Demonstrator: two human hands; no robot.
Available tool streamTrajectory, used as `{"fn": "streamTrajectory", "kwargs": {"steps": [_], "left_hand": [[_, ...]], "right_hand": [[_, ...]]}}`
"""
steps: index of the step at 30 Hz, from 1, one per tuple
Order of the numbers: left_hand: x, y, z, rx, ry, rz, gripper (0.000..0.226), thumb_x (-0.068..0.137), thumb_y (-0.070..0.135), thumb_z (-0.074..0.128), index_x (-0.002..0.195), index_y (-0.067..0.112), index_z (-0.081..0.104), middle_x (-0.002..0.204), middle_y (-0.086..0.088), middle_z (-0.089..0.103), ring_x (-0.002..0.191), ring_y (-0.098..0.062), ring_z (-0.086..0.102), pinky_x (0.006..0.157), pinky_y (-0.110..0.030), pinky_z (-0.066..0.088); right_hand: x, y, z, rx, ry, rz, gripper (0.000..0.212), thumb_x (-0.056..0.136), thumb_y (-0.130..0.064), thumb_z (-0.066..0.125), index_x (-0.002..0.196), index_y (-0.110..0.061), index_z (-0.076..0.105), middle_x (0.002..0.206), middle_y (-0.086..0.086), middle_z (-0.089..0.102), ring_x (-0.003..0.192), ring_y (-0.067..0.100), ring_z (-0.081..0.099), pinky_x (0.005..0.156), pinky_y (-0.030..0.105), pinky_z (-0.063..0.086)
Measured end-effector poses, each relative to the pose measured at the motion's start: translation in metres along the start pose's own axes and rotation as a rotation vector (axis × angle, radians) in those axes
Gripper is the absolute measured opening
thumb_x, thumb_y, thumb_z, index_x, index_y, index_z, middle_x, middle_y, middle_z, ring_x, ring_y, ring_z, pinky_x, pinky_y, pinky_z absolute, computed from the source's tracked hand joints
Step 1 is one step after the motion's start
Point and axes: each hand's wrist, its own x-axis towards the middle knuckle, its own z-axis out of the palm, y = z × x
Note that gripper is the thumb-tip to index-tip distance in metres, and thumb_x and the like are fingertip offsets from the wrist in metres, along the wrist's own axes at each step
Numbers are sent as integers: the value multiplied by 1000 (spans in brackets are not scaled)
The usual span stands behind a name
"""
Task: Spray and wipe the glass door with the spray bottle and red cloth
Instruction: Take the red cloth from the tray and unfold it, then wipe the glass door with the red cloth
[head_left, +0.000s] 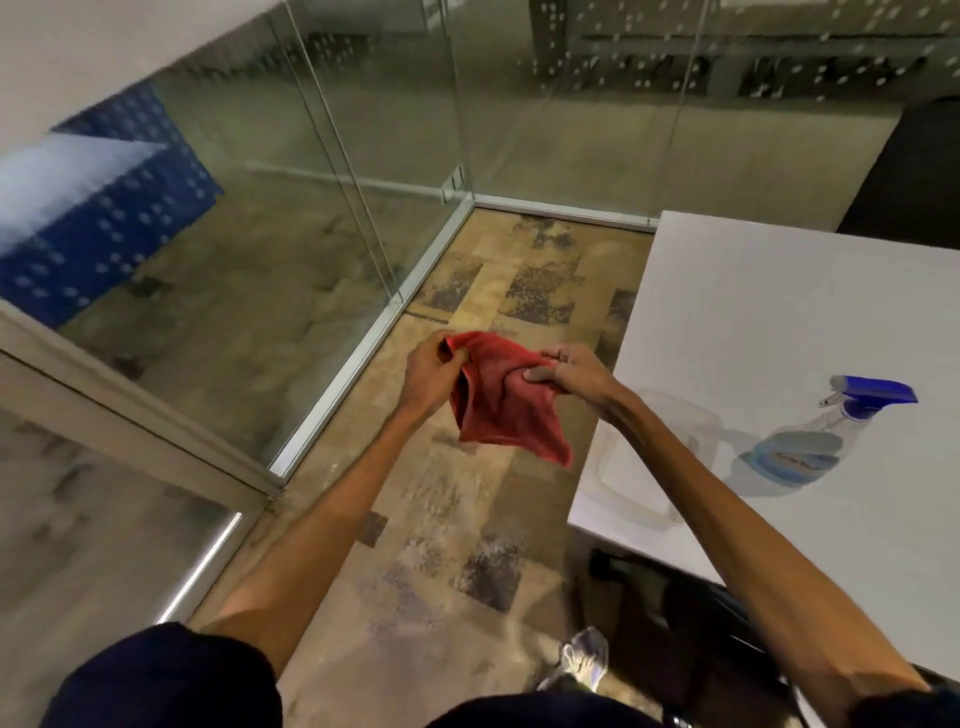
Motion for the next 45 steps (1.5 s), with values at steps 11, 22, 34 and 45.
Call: {"fn": "streamTrajectory", "kwargs": {"steps": [11,22,34,45], "left_hand": [[-124,-35,-57,117,213,138,59,79,51,71,126,30,42,127,5,51,118,-14,52,101,-48,47],[-195,-107,-186,99,450,-157,8,78,20,77,85,21,72,71,-1,73,67,-14,68,64,-36,54],[-231,-112,-303,-305,789,-152,12,79,42,80,86,32,80,82,6,78,79,-5,70,77,-33,60],[-246,-127,-401,-129,1037,-316,52,88,60,63,71,11,65,69,7,66,66,-6,59,73,-37,54]], "right_hand": [[-10,-37,151,324,152,112,53,84,10,65,124,-21,51,104,12,64,72,17,64,56,28,56],[-30,-76,251,831,-134,313,13,97,-5,61,85,-2,63,87,10,62,85,14,61,104,32,51],[-23,-90,345,-410,-93,-303,31,83,-42,79,82,-13,68,58,-3,54,53,17,54,52,28,39],[-20,-135,467,45,-177,-535,25,93,-30,71,82,-9,68,77,1,67,72,12,56,69,35,47]]}}
